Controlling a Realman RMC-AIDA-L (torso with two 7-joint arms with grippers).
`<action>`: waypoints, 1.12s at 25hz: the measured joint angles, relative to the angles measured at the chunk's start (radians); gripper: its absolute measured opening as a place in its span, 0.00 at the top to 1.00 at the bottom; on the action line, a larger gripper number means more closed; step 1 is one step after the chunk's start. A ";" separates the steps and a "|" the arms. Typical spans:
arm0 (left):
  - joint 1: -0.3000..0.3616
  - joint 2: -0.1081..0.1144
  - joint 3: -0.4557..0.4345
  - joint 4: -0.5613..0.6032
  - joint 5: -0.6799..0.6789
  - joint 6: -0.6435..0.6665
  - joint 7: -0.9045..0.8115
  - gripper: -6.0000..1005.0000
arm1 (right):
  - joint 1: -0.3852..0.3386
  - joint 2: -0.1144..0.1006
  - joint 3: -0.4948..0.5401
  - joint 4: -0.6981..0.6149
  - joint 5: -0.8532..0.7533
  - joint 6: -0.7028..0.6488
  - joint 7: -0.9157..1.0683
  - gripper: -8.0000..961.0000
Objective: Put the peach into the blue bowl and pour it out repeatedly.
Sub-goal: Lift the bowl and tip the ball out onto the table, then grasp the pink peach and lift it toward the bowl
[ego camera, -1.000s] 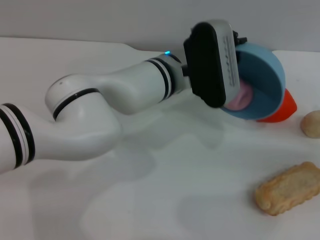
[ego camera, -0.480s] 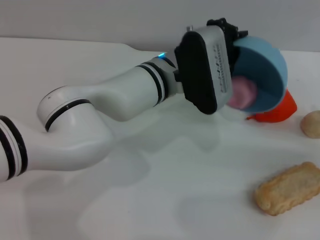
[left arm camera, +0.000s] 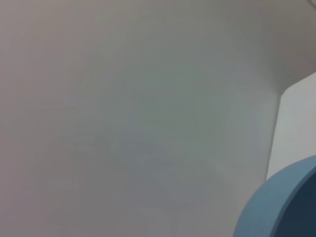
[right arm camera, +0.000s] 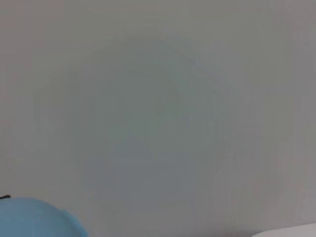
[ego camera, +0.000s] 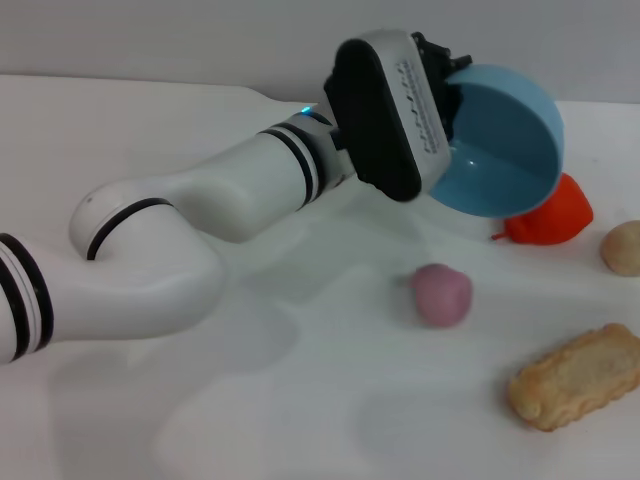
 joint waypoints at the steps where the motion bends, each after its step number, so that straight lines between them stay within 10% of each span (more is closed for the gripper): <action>1: 0.000 0.000 -0.005 -0.003 -0.021 0.000 -0.002 0.99 | 0.003 -0.001 -0.002 0.006 0.000 0.000 0.000 0.37; 14: -0.124 0.005 -0.235 -0.139 -0.464 0.242 -0.005 1.00 | 0.080 -0.008 -0.241 0.023 -0.215 -0.033 0.333 0.37; 28: -0.137 0.006 -0.348 -0.184 -0.493 0.372 -0.007 0.99 | 0.253 -0.004 -0.335 0.028 -0.531 -0.091 0.673 0.37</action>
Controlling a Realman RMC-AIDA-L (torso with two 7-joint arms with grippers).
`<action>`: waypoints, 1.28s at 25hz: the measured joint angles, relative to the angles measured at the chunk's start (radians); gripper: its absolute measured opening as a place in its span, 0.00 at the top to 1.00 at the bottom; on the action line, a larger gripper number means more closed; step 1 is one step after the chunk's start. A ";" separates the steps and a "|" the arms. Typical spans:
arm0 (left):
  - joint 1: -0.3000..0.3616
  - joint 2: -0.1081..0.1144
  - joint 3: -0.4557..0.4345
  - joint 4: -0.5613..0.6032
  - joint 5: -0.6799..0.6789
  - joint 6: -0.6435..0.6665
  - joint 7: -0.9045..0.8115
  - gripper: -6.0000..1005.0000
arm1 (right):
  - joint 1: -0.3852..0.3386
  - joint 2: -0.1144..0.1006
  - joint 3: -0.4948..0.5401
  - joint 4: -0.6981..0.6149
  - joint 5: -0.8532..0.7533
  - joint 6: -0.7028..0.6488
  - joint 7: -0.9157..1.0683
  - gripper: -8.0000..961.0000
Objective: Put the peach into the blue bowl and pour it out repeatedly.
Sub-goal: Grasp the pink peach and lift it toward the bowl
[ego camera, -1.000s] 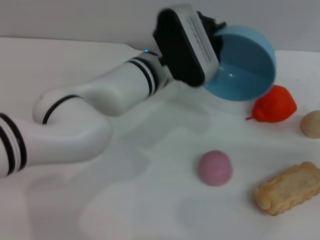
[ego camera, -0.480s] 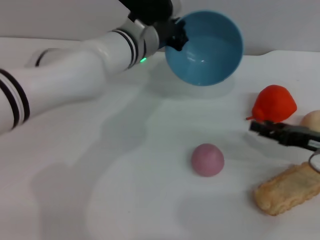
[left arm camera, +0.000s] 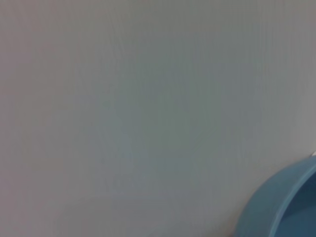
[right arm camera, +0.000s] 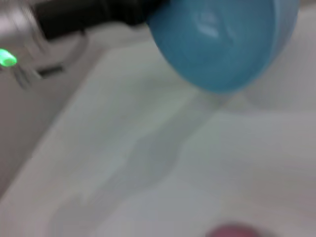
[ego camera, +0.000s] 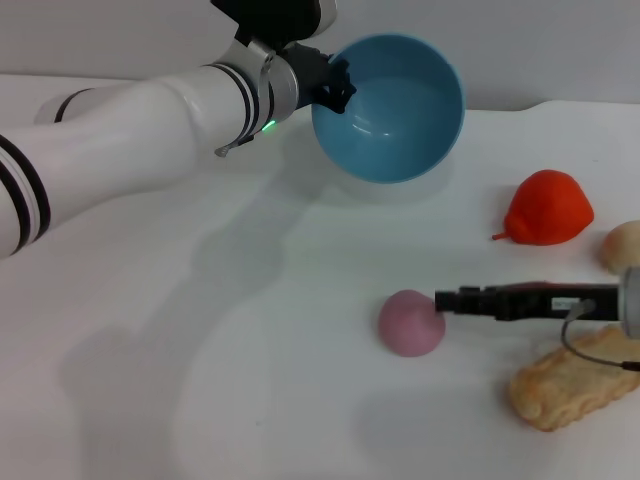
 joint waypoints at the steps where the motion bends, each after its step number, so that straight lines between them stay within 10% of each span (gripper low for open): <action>1: 0.000 0.000 0.000 0.000 0.000 0.000 0.000 0.99 | 0.012 0.000 -0.010 0.005 -0.027 0.014 0.029 0.37; 32: 0.005 -0.004 0.006 0.000 -0.002 -0.007 0.000 0.99 | 0.141 0.021 -0.247 0.170 0.113 0.203 -0.037 0.42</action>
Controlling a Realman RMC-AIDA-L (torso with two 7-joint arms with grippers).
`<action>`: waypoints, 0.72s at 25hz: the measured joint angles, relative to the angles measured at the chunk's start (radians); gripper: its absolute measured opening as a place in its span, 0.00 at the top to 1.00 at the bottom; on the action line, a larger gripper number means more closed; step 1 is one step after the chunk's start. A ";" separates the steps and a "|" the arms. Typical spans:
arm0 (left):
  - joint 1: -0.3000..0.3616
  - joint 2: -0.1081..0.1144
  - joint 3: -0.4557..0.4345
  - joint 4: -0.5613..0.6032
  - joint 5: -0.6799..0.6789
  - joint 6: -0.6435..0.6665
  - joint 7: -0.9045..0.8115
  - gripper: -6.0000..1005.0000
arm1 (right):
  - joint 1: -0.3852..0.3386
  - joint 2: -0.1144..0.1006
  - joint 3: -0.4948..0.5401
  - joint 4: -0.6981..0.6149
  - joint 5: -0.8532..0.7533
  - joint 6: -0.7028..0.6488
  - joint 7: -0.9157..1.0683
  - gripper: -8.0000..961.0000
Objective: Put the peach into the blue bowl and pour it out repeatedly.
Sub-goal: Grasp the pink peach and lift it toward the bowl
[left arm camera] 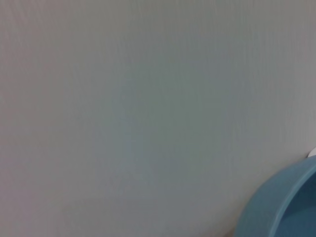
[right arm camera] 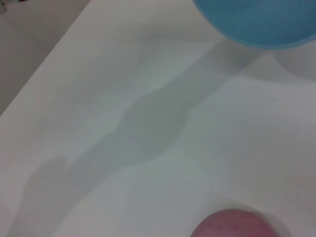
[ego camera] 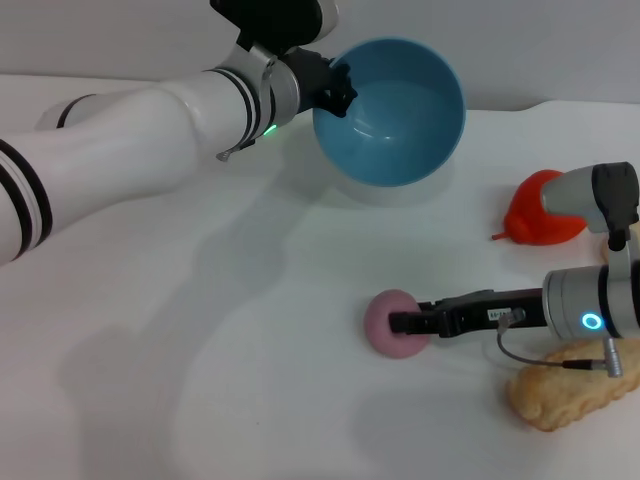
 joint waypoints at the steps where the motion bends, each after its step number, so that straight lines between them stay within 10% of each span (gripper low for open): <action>1: 0.001 0.000 0.001 0.000 0.000 0.000 0.000 0.99 | -0.003 0.000 0.000 -0.004 0.000 0.003 -0.002 0.45; 18: 0.000 0.001 -0.008 -0.003 -0.009 0.037 -0.001 0.99 | -0.104 -0.007 0.002 -0.195 0.096 -0.116 -0.129 0.83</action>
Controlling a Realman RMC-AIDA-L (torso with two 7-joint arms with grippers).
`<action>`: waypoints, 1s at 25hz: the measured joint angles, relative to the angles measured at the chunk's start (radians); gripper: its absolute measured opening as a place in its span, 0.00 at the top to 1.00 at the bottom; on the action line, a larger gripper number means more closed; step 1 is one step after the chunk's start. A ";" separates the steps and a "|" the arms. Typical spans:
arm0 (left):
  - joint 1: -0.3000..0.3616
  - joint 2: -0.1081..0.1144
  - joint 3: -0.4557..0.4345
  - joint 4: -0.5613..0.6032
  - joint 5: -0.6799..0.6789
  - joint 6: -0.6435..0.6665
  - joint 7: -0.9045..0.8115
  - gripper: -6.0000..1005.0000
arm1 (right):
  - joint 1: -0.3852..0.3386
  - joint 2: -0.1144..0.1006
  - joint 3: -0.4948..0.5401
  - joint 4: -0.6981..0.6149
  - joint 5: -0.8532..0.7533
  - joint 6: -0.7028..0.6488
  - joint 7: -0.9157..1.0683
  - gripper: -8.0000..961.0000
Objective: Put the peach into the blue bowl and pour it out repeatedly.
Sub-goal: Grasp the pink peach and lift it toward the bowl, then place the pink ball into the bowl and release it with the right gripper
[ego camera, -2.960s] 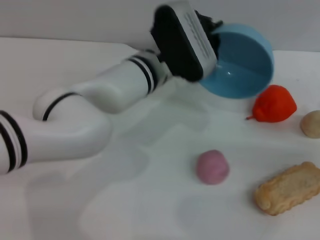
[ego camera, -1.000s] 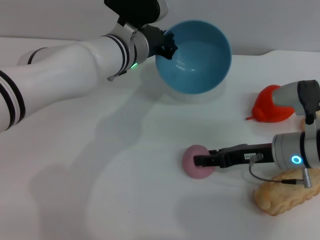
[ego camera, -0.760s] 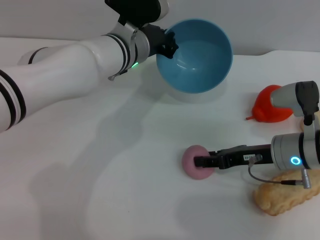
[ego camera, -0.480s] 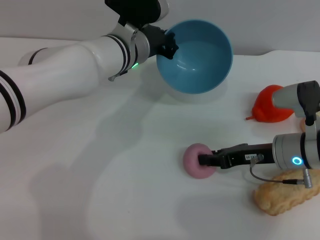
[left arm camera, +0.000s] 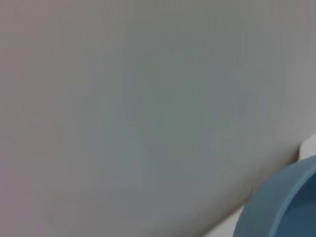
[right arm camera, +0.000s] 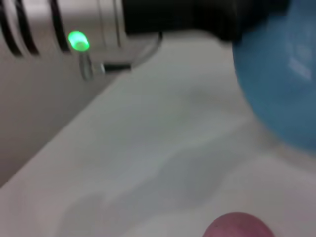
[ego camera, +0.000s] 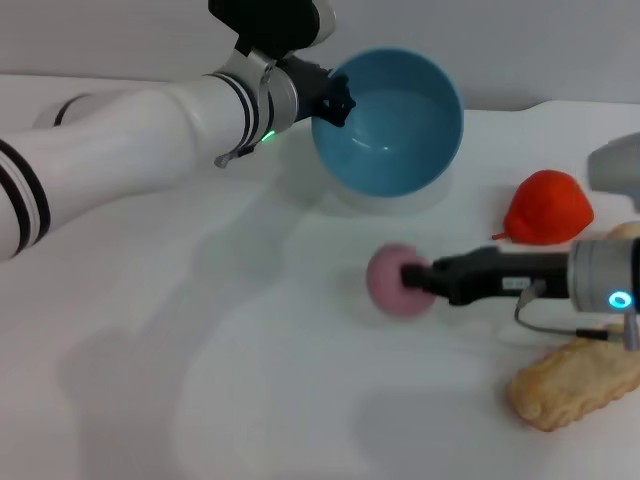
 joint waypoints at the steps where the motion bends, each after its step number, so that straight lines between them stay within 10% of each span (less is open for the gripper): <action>1: -0.007 0.002 -0.012 -0.004 0.000 0.036 -0.003 0.99 | -0.014 0.000 0.000 -0.036 0.003 -0.010 -0.002 0.85; 10: -0.091 0.009 -0.060 -0.011 0.044 0.336 -0.071 0.99 | -0.050 -0.013 0.065 -0.299 0.009 -0.069 0.057 0.95; 25: -0.139 0.002 -0.071 0.054 0.340 0.511 -0.398 0.99 | -0.045 -0.007 0.052 -0.262 -0.040 0.082 0.136 0.95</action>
